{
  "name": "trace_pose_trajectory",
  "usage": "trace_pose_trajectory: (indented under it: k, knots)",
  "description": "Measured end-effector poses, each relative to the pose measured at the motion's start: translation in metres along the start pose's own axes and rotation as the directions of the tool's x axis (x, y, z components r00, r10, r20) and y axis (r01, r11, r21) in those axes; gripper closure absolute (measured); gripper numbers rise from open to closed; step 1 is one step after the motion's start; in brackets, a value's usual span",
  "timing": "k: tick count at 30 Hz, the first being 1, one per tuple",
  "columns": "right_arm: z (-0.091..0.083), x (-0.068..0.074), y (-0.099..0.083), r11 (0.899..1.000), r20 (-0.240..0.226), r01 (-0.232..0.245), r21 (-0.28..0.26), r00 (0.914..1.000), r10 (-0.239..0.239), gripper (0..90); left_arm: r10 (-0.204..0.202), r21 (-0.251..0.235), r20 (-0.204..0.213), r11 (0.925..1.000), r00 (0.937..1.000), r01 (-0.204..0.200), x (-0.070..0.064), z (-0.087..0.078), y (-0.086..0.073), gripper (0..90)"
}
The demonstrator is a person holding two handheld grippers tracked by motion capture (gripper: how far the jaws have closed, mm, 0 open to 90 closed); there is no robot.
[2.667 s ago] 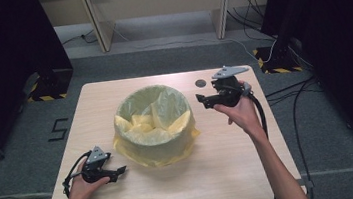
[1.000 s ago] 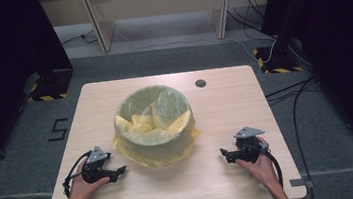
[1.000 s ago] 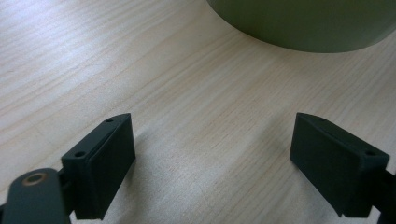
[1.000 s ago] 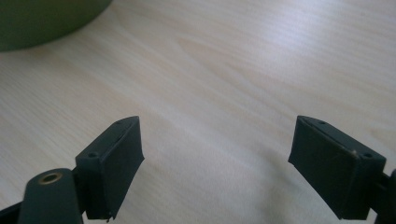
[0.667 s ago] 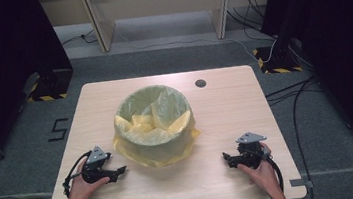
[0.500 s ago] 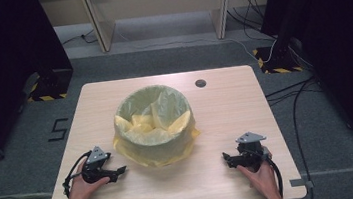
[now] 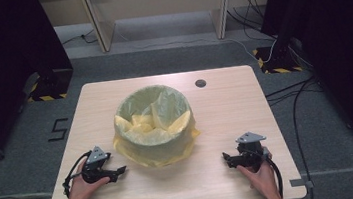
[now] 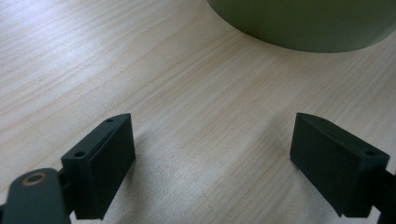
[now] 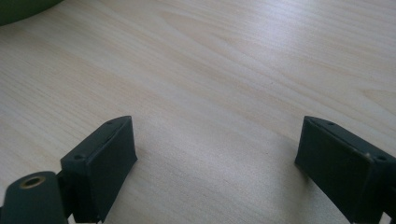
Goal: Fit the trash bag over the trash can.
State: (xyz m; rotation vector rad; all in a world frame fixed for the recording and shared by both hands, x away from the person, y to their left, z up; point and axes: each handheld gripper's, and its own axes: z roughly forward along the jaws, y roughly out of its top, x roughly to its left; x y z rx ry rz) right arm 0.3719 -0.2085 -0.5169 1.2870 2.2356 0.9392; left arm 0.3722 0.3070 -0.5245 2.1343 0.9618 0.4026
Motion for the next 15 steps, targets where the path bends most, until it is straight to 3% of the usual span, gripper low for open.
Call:
trace_pose_trajectory:
  k: [15]
  knots:
    - [0.0002, -0.0001, 0.0004, 1.0, 0.002, 0.003, 0.002, 1.0, -0.003, 11.8, 0.0, 0.001, 0.0, 1.0, 1.0, 0.0, 0.0001, -0.0001, 0.0, 13.2]
